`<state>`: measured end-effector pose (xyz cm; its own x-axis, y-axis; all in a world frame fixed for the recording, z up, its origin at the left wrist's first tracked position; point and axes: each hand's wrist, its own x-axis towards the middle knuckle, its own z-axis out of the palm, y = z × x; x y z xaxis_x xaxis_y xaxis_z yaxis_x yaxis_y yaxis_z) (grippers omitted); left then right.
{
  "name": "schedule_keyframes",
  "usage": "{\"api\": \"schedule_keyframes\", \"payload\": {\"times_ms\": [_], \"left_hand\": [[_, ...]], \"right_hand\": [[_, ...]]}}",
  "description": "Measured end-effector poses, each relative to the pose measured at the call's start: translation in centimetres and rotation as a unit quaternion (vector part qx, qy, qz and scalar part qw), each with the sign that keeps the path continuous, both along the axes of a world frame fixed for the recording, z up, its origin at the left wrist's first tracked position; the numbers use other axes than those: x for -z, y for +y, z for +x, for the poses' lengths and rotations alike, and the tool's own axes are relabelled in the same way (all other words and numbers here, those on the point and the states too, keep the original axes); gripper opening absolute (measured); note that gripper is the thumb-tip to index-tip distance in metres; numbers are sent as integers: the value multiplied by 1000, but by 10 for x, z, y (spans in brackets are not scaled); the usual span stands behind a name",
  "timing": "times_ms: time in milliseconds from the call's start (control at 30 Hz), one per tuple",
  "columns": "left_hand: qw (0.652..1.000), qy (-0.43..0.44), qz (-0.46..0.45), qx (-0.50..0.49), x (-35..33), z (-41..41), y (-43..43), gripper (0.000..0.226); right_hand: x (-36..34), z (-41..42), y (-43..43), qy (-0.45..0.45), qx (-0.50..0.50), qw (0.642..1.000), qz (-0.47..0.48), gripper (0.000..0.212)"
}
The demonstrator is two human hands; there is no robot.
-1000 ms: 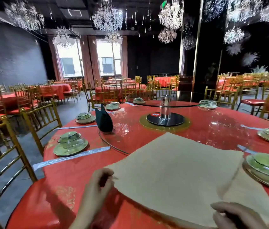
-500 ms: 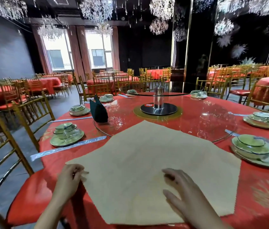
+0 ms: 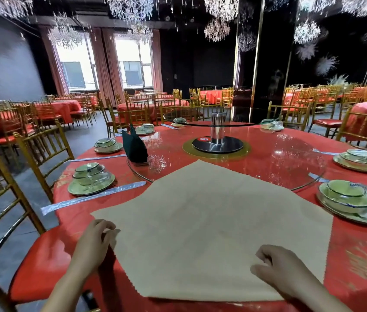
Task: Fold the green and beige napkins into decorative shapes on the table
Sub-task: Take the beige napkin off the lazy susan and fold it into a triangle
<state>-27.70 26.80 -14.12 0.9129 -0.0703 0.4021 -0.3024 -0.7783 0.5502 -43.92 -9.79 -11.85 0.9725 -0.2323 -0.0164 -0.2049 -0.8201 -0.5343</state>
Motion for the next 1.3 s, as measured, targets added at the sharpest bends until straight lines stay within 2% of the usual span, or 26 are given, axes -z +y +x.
{"api": "schedule_keyframes", "payload": {"times_ms": [100, 167, 233, 367, 567, 700, 767, 867, 967, 1100, 1200, 1300], "left_hand": [[1000, -4, 18, 1, -3, 4, -4, 22], [1000, 14, 8, -8, -7, 10, -5, 25], [999, 37, -12, -15, -10, 22, -1, 27], [993, 85, -71, -28, -14, 42, 6, 42], [985, 108, -136, -1, -14, 62, 0, 26], [977, 145, -159, 3, -22, 79, 2, 27], [984, 149, -99, 3, -23, 91, 4, 16], [988, 153, 0, -23, -19, 110, 0, 23], [991, 115, 22, -63, -13, 129, -7, 35], [982, 86, 112, -125, 2, 145, -12, 40], [982, 103, 103, -121, 5, 150, -13, 34], [981, 108, 101, -129, 1, 155, -9, 30]], "right_hand": [[-23, 16, -6, -58, -1, 998, 27, 23], [-45, 36, -14, -117, 17, 993, 26, 24], [-68, 65, -25, -138, 37, 990, 21, 26], [-91, 137, -41, -141, 69, 987, -38, 22], [-86, 230, -34, -133, 115, 984, -26, 16], [-73, 287, -41, -102, 133, 984, -54, 17], [-66, 310, -46, -103, 139, 983, -58, 17], [-54, 333, -53, -126, 151, 980, -35, 16], [-39, 342, -62, -131, 121, 984, 3, 18], [-26, 322, -87, -85, 90, 991, -47, 29], [-21, 296, -109, -11, 94, 992, -84, 49], [-25, 279, -122, 30, 111, 988, -100, 48]]}}
